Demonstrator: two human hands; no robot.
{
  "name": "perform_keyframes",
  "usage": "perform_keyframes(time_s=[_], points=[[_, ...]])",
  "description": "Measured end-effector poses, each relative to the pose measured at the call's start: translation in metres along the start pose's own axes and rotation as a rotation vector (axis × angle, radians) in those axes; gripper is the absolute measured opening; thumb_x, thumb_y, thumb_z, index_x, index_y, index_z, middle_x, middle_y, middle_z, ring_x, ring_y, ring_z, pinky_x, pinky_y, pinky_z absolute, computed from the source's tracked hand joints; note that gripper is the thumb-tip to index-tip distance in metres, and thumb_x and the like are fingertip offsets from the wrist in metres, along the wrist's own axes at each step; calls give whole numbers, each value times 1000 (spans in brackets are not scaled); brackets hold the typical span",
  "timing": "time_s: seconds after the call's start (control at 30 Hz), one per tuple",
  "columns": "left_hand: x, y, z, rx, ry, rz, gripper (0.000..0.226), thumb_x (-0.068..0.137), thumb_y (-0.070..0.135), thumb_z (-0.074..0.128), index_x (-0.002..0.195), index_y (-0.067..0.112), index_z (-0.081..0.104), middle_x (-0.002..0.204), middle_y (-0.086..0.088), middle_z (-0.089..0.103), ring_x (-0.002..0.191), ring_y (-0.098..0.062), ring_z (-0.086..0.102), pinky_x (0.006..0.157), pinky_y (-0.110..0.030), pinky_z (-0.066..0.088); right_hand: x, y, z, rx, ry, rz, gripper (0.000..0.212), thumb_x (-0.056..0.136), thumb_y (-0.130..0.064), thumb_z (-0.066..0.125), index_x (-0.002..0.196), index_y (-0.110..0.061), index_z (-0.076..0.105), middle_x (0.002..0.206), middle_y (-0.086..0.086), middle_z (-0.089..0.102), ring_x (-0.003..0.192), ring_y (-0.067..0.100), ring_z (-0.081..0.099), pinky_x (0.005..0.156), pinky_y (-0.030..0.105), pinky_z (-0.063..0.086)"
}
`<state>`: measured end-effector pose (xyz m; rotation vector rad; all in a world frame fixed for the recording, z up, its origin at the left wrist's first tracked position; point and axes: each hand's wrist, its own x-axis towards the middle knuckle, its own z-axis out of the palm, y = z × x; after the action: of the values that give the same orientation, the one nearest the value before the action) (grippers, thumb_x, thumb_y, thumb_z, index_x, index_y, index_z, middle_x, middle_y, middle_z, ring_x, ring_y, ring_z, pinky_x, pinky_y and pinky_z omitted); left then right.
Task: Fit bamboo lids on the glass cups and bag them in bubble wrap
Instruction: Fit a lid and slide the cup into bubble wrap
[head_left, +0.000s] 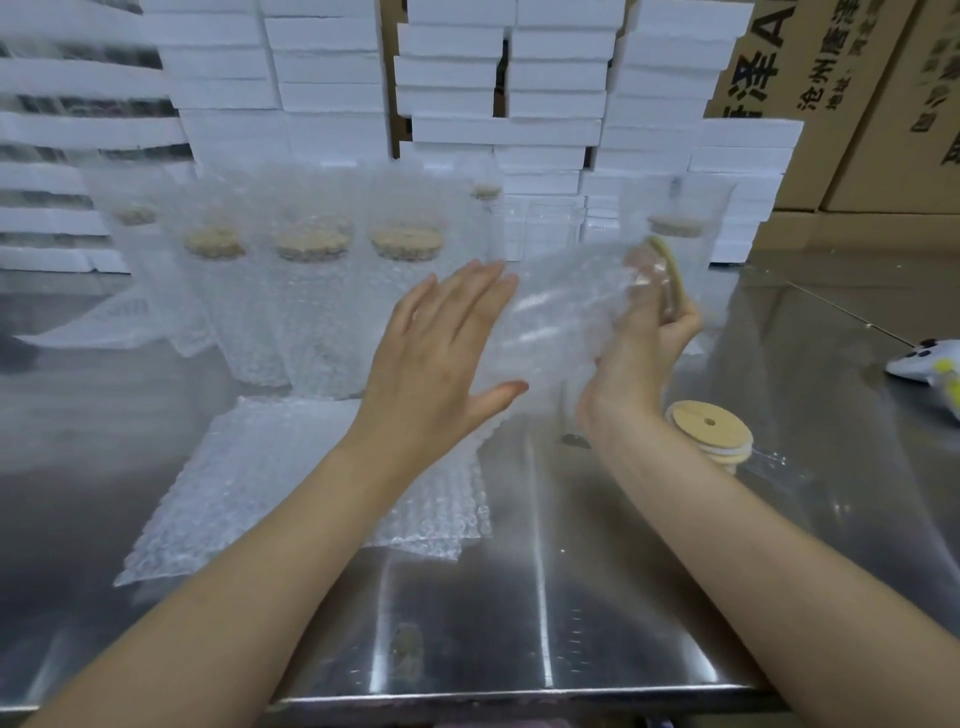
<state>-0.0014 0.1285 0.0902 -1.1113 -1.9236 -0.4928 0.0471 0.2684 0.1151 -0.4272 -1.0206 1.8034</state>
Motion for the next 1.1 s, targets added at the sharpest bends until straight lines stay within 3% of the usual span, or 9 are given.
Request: perform_keyframes(time_s=[0.1, 0.23, 0.4, 0.57, 0.67, 0.77, 0.83, 0.97, 1.1], points=[[-5, 1, 4, -35, -66, -54, 95, 68, 37, 85, 144, 2, 39, 141, -15, 48, 128, -29, 45, 107, -38, 33, -14, 11, 0, -48, -69, -27, 53, 59, -57, 69, 92, -30, 37, 102, -3, 48, 82, 3, 52, 69, 15, 45], [-8, -2, 5, 12, -79, -96, 104, 59, 33, 89, 143, 2, 38, 136, -17, 51, 121, -32, 50, 99, -41, 41, -19, 22, -5, -115, -107, -12, 43, 76, -45, 71, 88, -26, 34, 85, -8, 45, 53, -13, 45, 52, 4, 37], [-7, 2, 5, 62, -37, -45, 109, 57, 36, 88, 144, 11, 27, 130, -18, 55, 114, -33, 56, 90, -42, 46, -25, 29, -5, -233, -204, 42, 36, 87, -36, 64, 79, -21, 33, 73, -5, 36, 60, 2, 39, 61, 17, 36], [-7, 1, 2, 85, -46, -54, 102, 55, 34, 89, 143, 8, 43, 125, -19, 59, 109, -35, 60, 84, -43, 49, -33, 32, -3, -241, -394, 191, 42, 67, -48, 63, 93, -22, 43, 96, -1, 45, 87, 16, 42, 78, 38, 36], [-5, -2, 1, 84, 11, -71, 98, 59, 38, 87, 142, 9, 44, 126, -19, 58, 110, -35, 59, 84, -44, 49, -31, 24, 0, -244, -458, 155, 41, 70, -45, 64, 96, -18, 48, 93, 6, 49, 90, 19, 44, 81, 42, 37], [0, -5, -2, 46, 84, -111, 104, 59, 48, 84, 143, 13, 33, 128, -16, 56, 114, -30, 55, 87, -41, 47, -27, 13, 2, -199, -512, 54, 51, 71, -44, 62, 91, 1, 50, 89, 23, 54, 86, 17, 51, 81, 35, 42], [2, -6, -5, -1, 128, -157, 106, 59, 51, 82, 144, 12, 32, 128, -14, 55, 113, -24, 49, 86, -37, 46, -23, 7, 3, -212, -503, -94, 33, 70, -42, 61, 82, -13, 51, 75, -3, 58, 75, 4, 53, 74, 19, 44], [2, -5, -8, -137, 143, -270, 105, 62, 44, 86, 148, 13, 33, 131, -11, 50, 114, -24, 48, 85, -39, 48, -14, -2, 2, -101, -334, -277, 23, 80, 4, 65, 87, -14, 52, 84, -4, 58, 72, 3, 58, 75, 15, 47], [7, 1, -11, -557, 166, -519, 107, 62, 52, 78, 148, 36, 17, 137, 21, 33, 125, 9, 35, 94, -5, 33, -6, -18, 0, 198, -241, -291, 18, 83, -1, 55, 94, -14, 49, 101, 4, 55, 85, 14, 62, 75, 23, 49]])
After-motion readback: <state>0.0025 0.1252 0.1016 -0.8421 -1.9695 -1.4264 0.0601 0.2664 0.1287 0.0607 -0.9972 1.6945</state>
